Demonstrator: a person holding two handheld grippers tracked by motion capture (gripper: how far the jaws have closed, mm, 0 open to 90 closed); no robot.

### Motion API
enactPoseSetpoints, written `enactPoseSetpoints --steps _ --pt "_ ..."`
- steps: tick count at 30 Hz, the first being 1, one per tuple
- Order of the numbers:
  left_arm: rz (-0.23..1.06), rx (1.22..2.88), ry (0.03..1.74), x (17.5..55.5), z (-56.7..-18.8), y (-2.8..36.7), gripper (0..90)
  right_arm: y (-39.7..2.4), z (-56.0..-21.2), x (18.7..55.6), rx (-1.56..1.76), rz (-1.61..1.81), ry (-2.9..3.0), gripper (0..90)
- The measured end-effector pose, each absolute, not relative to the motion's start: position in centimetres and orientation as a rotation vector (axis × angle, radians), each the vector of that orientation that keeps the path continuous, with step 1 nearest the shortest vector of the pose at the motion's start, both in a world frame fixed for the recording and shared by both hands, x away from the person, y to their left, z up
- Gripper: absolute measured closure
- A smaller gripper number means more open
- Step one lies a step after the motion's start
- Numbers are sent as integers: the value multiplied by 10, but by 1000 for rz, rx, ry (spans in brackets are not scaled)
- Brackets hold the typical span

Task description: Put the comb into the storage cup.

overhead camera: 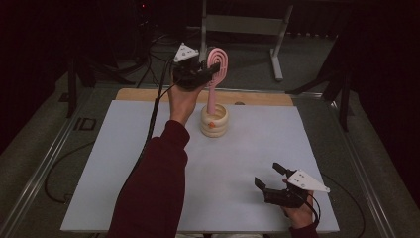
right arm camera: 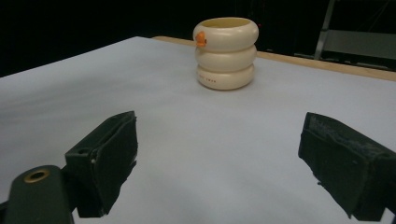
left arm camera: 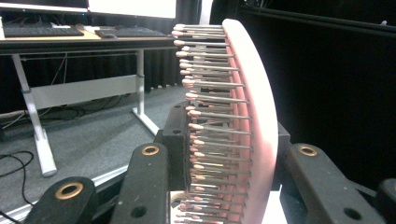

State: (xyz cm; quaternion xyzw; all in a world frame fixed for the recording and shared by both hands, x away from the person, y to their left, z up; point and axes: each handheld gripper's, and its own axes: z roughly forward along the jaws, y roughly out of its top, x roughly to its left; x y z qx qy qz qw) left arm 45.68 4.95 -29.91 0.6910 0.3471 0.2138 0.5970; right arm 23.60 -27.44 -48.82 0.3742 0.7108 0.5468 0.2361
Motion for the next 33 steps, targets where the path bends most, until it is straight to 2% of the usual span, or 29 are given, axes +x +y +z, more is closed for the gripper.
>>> enactPoseSetpoints --steps 33 --pt "525 1605 823 466 -317 29 648 -275 -488 237 1021 1515 1940 119"
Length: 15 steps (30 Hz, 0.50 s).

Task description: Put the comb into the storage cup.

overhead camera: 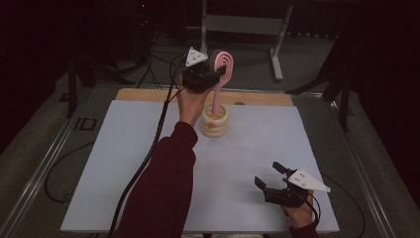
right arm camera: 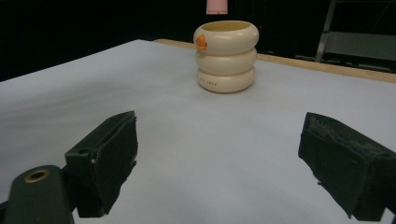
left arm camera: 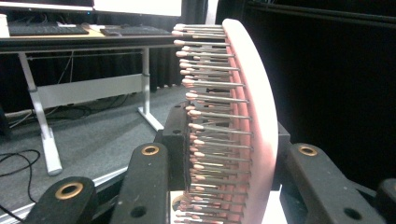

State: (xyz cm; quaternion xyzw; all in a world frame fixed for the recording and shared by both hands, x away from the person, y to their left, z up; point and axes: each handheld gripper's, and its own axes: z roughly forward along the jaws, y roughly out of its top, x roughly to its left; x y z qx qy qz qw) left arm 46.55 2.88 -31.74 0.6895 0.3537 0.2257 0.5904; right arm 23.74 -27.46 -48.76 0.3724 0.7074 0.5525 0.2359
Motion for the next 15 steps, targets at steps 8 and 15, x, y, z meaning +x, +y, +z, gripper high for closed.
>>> enactPoseSetpoints --steps 8,15 --pt "523 1609 828 467 -323 27 648 -275 -488 237 1023 1516 1939 119" --pt "518 1612 831 470 -329 25 648 -275 -487 237 1025 1519 1937 119"
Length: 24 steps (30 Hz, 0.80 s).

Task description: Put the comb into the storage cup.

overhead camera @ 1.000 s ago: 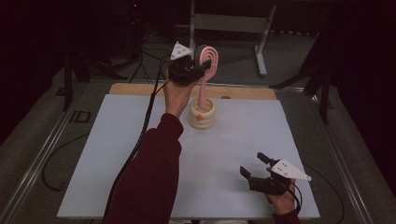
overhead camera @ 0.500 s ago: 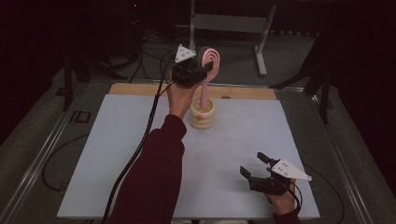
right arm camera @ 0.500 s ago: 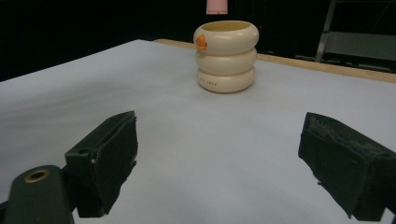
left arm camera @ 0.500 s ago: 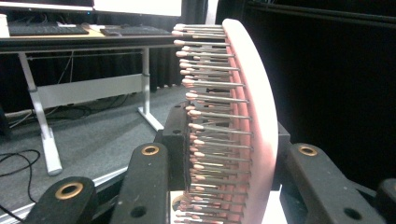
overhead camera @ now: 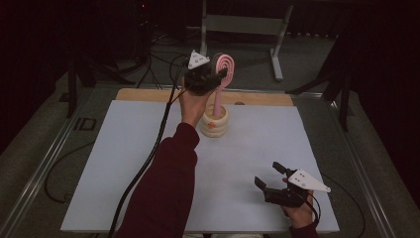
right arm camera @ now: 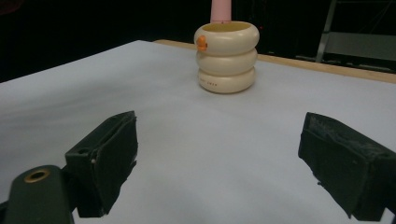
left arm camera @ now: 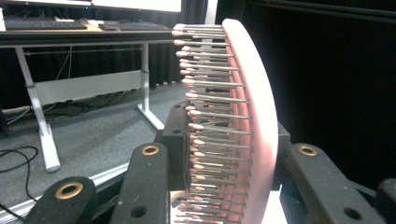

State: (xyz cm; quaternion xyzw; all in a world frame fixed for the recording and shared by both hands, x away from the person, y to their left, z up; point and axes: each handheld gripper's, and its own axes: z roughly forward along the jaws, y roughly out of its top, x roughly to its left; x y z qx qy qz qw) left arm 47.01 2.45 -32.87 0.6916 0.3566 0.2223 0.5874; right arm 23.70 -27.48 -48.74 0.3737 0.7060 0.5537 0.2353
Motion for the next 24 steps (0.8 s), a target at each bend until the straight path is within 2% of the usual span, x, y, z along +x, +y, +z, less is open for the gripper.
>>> enactPoseSetpoints --steps 24 --pt "512 1625 852 478 -344 27 648 -274 -488 238 1021 1522 1946 120"
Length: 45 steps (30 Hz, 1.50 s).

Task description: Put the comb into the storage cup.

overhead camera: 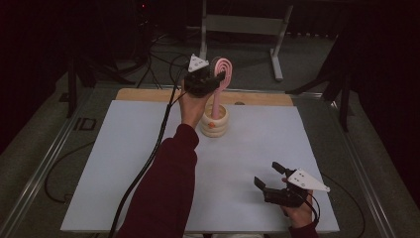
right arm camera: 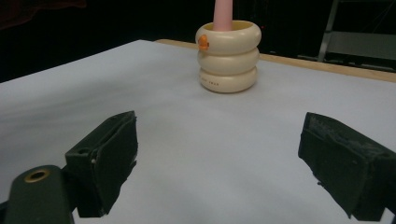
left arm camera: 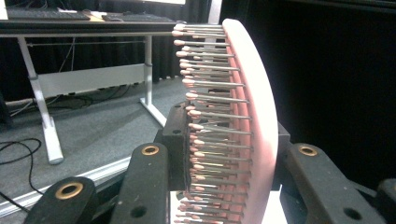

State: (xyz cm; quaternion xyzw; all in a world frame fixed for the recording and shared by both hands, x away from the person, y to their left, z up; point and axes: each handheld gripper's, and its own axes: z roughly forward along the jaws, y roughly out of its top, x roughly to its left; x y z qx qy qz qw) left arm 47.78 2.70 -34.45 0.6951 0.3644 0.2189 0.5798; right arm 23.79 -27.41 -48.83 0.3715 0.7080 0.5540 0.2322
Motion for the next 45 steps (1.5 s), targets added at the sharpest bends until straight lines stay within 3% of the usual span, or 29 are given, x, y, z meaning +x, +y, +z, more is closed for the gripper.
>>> enactPoseSetpoints --steps 45 --pt "466 1622 895 483 -383 25 648 -274 -489 238 1014 1519 1951 122"
